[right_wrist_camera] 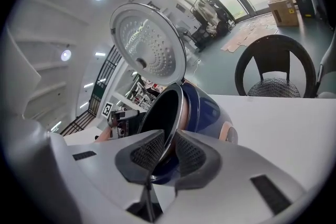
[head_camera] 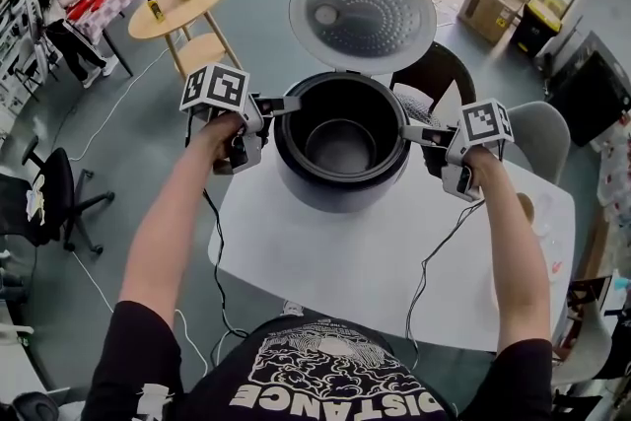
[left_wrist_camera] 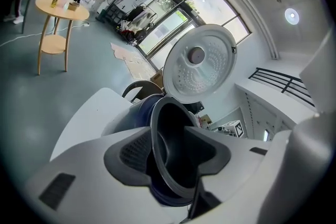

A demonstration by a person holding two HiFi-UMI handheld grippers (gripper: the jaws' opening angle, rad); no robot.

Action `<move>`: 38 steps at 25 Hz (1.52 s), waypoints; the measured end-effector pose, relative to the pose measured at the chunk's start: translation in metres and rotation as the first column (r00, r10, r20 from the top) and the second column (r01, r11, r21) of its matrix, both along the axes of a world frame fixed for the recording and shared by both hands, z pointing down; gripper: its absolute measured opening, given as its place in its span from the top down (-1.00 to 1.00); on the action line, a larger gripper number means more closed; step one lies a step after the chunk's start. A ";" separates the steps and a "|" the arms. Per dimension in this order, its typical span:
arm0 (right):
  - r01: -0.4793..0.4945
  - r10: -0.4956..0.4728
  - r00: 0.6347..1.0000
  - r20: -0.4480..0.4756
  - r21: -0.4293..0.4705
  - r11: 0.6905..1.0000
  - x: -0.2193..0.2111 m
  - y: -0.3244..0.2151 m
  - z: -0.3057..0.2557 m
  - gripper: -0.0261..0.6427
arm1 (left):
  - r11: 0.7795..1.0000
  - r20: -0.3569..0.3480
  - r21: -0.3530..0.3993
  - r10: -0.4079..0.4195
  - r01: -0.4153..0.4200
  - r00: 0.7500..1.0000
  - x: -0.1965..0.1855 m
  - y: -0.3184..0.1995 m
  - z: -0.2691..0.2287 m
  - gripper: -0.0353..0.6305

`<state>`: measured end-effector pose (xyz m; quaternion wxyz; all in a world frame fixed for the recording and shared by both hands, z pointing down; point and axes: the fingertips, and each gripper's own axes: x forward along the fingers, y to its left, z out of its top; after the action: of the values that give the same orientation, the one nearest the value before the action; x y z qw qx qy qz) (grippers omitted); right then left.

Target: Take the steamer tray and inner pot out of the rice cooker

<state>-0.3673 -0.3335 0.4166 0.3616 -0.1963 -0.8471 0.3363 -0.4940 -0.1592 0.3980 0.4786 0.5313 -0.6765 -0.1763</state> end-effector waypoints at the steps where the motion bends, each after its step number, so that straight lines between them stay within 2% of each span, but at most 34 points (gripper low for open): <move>1: 0.000 0.000 1.000 -0.001 0.004 1.000 0.000 0.000 0.000 0.71 | 1.000 0.000 -0.006 -0.006 0.006 1.000 -0.002 0.001 0.001 0.32; 6: -0.037 0.038 0.999 -0.025 0.028 0.999 0.001 -0.001 0.002 0.72 | 0.998 0.043 -0.056 -0.022 0.024 0.999 -0.005 0.008 0.010 0.63; 9: -0.055 0.056 0.998 -0.032 0.040 0.998 0.000 -0.004 0.000 0.72 | 0.998 0.062 -0.056 -0.030 0.033 0.998 -0.007 0.008 0.010 0.76; 13: -0.097 0.097 0.995 -0.035 0.005 0.995 -0.002 -0.004 0.000 0.74 | 0.998 0.062 0.002 -0.061 0.061 0.996 -0.009 0.009 0.007 0.77; 16: -0.146 0.146 0.989 -0.032 0.003 0.989 -0.003 -0.004 -0.003 0.75 | 0.993 0.035 0.060 -0.106 0.104 0.994 -0.010 0.009 0.003 0.79; 24: -0.232 0.233 0.972 -0.018 0.024 0.972 -0.001 0.001 -0.025 0.76 | 0.981 0.037 0.106 -0.164 0.159 0.986 -0.008 0.011 -0.017 0.79; 29: -0.250 0.250 0.968 0.022 0.020 0.968 0.005 0.002 -0.040 0.76 | 0.972 0.031 0.167 -0.173 0.166 0.984 -0.007 0.011 -0.029 0.80; 35: -0.313 0.307 0.947 0.093 0.053 0.948 0.012 0.011 -0.079 0.77 | 0.963 0.071 0.229 -0.161 0.141 0.984 -0.005 0.021 -0.069 0.80; 38: -0.361 0.348 0.926 0.145 0.074 0.929 0.016 0.019 -0.106 0.78 | 0.961 0.130 0.252 -0.150 0.114 0.980 -0.005 0.029 -0.095 0.80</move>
<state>-0.3514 -0.3141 0.3106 0.2483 -0.0428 -0.9060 0.3400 -0.4989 -0.1305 0.3027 0.3455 0.5511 -0.7174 -0.2494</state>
